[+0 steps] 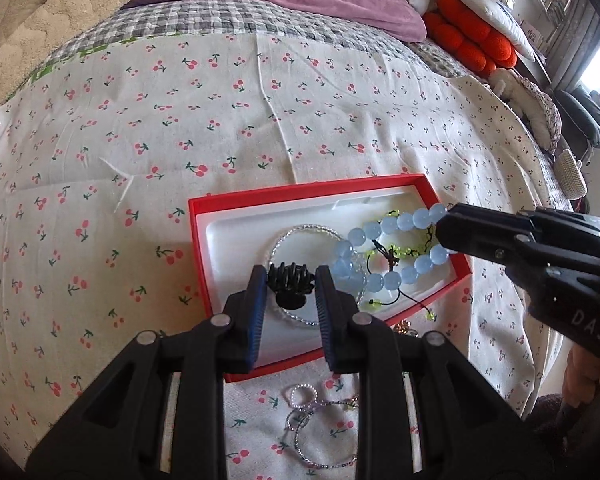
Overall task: Organize jewelry
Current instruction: 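Carry the clip and blue bracelet into the red box and open both tools, then withdraw both tools from the box toward the thin beaded bracelet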
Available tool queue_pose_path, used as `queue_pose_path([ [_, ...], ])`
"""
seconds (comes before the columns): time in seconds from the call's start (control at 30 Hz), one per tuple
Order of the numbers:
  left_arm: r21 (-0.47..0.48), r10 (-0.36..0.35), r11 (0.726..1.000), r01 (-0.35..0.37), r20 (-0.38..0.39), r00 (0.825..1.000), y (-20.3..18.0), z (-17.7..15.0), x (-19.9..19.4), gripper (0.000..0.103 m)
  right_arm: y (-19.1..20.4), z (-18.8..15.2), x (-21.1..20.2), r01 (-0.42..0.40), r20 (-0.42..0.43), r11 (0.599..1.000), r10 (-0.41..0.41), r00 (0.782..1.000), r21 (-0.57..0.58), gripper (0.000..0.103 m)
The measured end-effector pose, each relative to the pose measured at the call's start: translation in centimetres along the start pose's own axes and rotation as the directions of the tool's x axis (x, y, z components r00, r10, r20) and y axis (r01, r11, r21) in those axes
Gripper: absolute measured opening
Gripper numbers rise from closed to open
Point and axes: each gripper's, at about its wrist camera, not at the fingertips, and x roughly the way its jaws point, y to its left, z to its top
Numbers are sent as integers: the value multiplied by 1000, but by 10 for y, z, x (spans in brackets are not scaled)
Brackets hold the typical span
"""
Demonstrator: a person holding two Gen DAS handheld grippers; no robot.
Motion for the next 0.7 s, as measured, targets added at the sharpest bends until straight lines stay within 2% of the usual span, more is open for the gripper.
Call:
queue_pose_path([
  [0.13, 9, -12, 1000, 12, 2, 1000, -3, 1, -3, 30, -7, 0, -3, -1, 15, 1000, 1, 1000, 25, 12],
  [0.2, 10, -14, 1000, 14, 12, 1000, -5, 1, -8, 47, -8, 1, -6, -12, 14, 1000, 11, 1000, 29, 14],
  [0.37, 11, -19, 1000, 19, 41, 999, -7, -2, -24, 60, -9, -4, -16, -18, 13, 1000, 18, 1000, 6, 15],
  [0.5, 0, 9, 1000, -9, 47, 999, -5, -11, -36, 69, -8, -14, -24, -21, -4, 1000, 21, 1000, -21, 15],
  [0.6, -23, 31, 999, -30, 52, 998, -1, -19, -45, 82, -6, -24, -30, -20, -8, 999, 20, 1000, -41, 15],
  [0.7, -30, 57, 998, -55, 53, 997, 4, -30, -52, 84, -5, -33, -35, -25, -15, 999, 24, 1000, -46, 15],
])
